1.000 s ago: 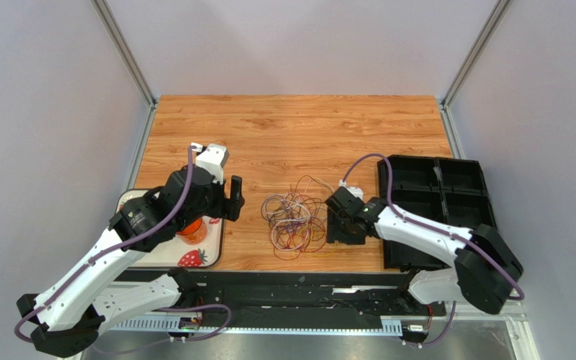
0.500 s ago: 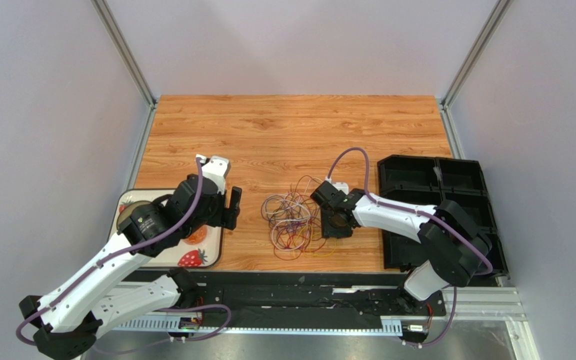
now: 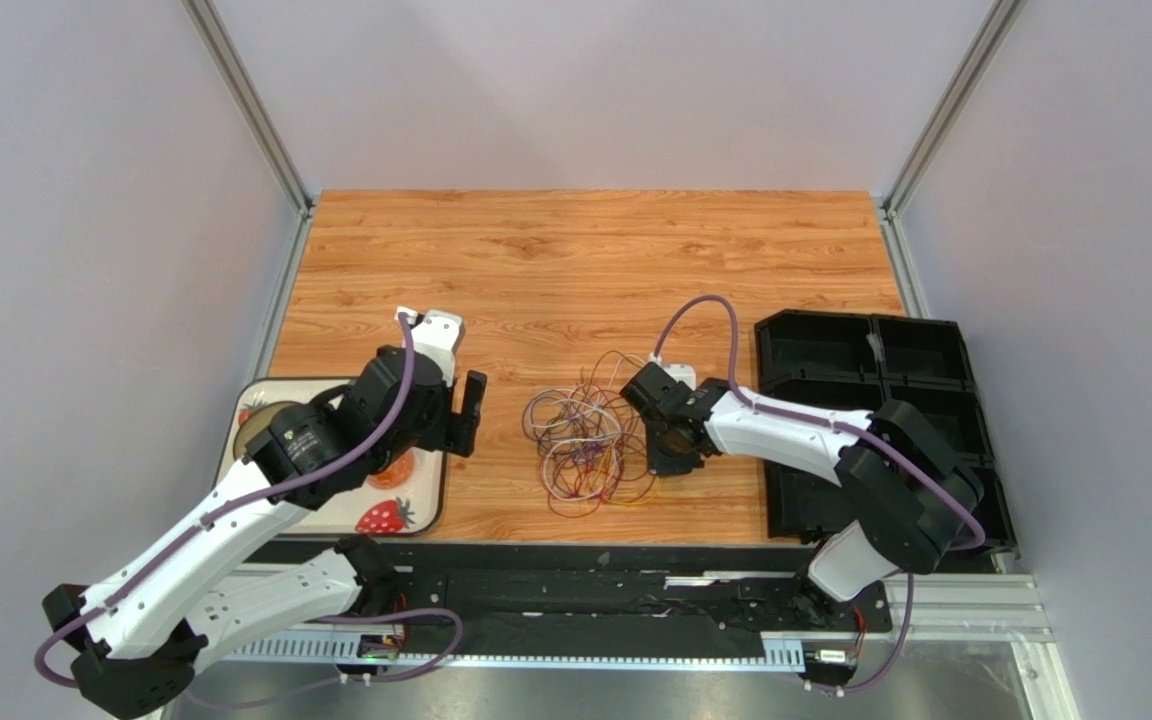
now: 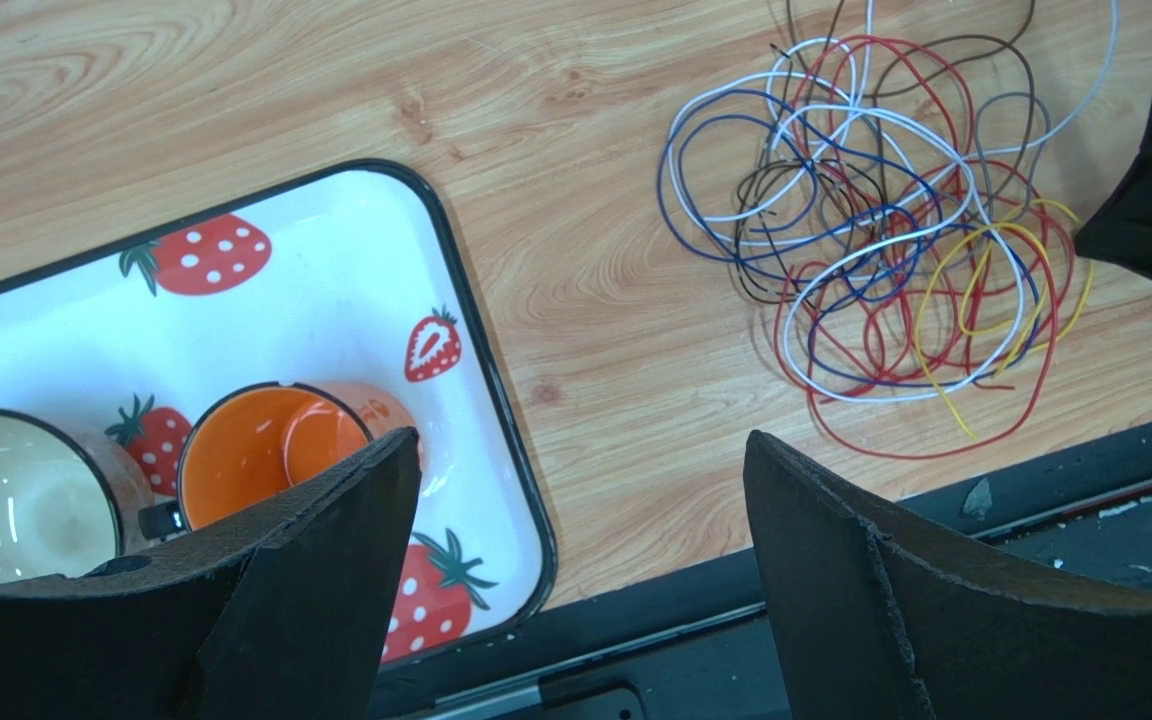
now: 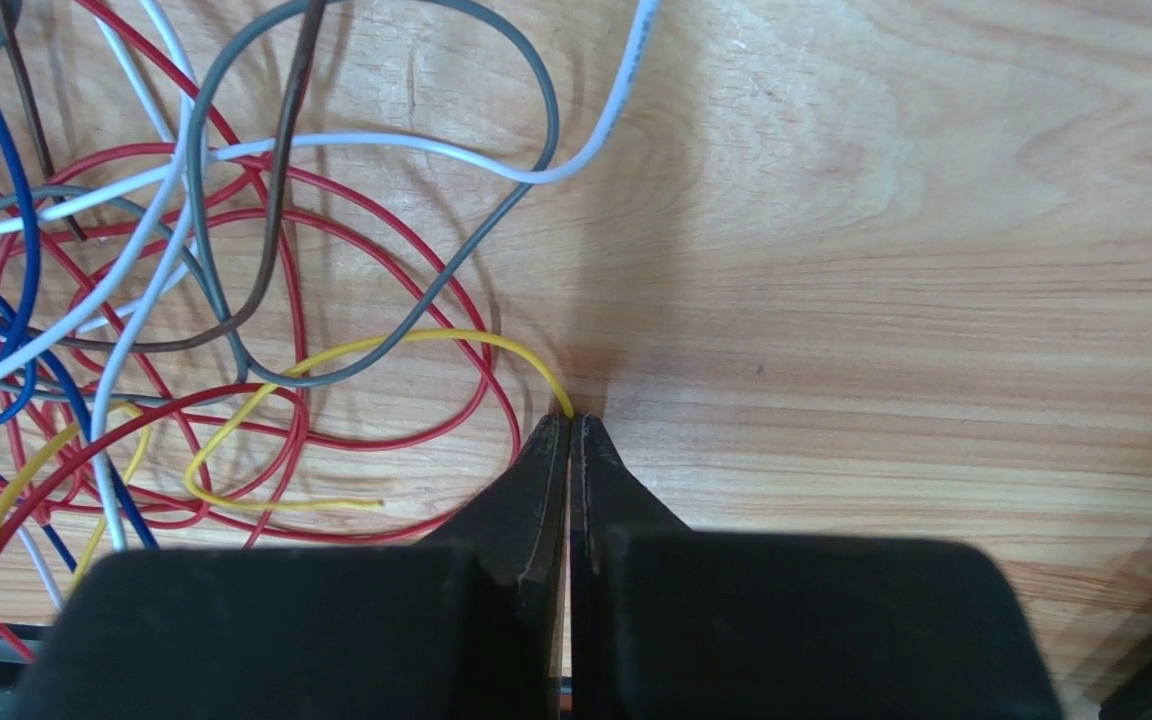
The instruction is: Untangle the cables
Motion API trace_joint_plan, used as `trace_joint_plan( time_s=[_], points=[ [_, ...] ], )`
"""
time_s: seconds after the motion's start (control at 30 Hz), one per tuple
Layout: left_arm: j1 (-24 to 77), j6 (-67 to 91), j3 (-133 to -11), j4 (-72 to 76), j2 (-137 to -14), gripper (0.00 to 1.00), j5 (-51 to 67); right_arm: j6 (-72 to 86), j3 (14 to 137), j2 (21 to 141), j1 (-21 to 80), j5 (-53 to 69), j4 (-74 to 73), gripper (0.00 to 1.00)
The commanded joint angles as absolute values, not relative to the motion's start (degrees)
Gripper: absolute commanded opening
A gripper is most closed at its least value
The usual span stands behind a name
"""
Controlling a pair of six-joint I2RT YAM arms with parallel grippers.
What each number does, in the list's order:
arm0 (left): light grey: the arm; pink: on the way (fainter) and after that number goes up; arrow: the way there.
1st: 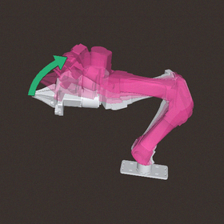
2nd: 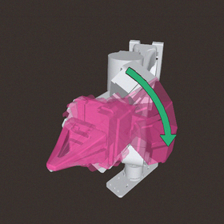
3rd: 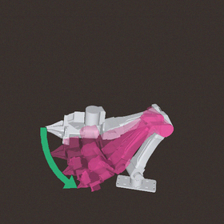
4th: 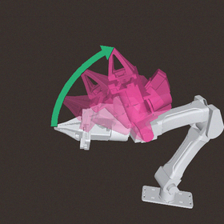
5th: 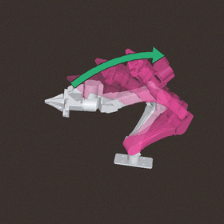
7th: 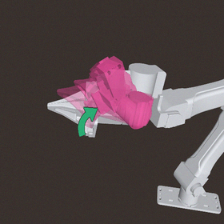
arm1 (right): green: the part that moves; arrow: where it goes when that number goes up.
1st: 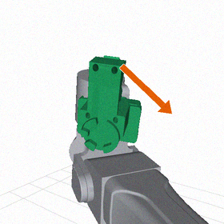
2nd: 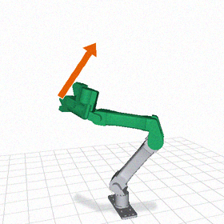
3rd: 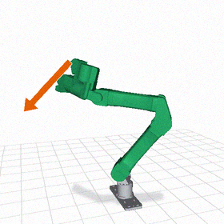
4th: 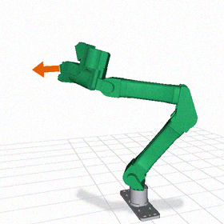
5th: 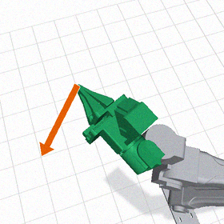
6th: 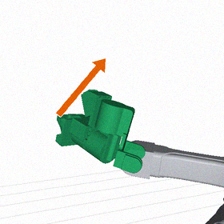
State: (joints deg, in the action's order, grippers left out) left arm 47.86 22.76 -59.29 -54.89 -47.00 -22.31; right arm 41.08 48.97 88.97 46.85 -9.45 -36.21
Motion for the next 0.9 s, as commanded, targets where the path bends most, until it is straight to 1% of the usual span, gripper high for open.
trace_joint_plan(
  time_s=[0.0,0.33,0.47,0.57,0.67,0.7,0.77,0.8,0.87],
  points=[
    [47.55,22.24,-59.76,-53.79,-47.46,0.88,-23.55,40.34,50.53,86.49,47.02,-10.81,-38.93,0.00],
    [47.55,22.85,-59.77,-54.32,-46.67,0.87,-24.43,37.97,59.58,76.03,47.02,-14.67,-51.48,0.00],
    [47.55,24.42,-60.03,-54.40,-46.06,0.87,-23.56,36.21,68.79,72.69,46.85,-16.34,-55.89,0.00],
    [47.55,29.94,-64.76,-55.54,-45.70,0.87,-21.19,34.72,73.81,70.67,46.32,-17.31,-58.44,0.00],
    [47.55,36.27,-72.58,-55.55,-45.61,0.87,-17.59,33.14,81.19,68.65,45.09,-17.23,-59.32,0.00],
    [47.55,37.60,-76.69,-55.37,-45.96,0.87,-15.23,32.61,85.56,68.29,44.83,-17.23,-59.41,0.00],
    [47.55,41.54,-80.31,-53.80,-47.19,0.86,-12.93,30.95,90.77,68.55,44.47,-18.53,-60.55,0.00],
    [47.55,42.70,-83.46,-53.09,-47.63,0.86,-10.31,30.50,96.45,68.82,44.30,-19.15,-61.43,0.00],
    [47.55,46.56,-86.38,-50.99,-49.30,0.88,-8.71,29.28,101.23,70.13,43.95,-21.08,-63.89,0.00]
  ],
)
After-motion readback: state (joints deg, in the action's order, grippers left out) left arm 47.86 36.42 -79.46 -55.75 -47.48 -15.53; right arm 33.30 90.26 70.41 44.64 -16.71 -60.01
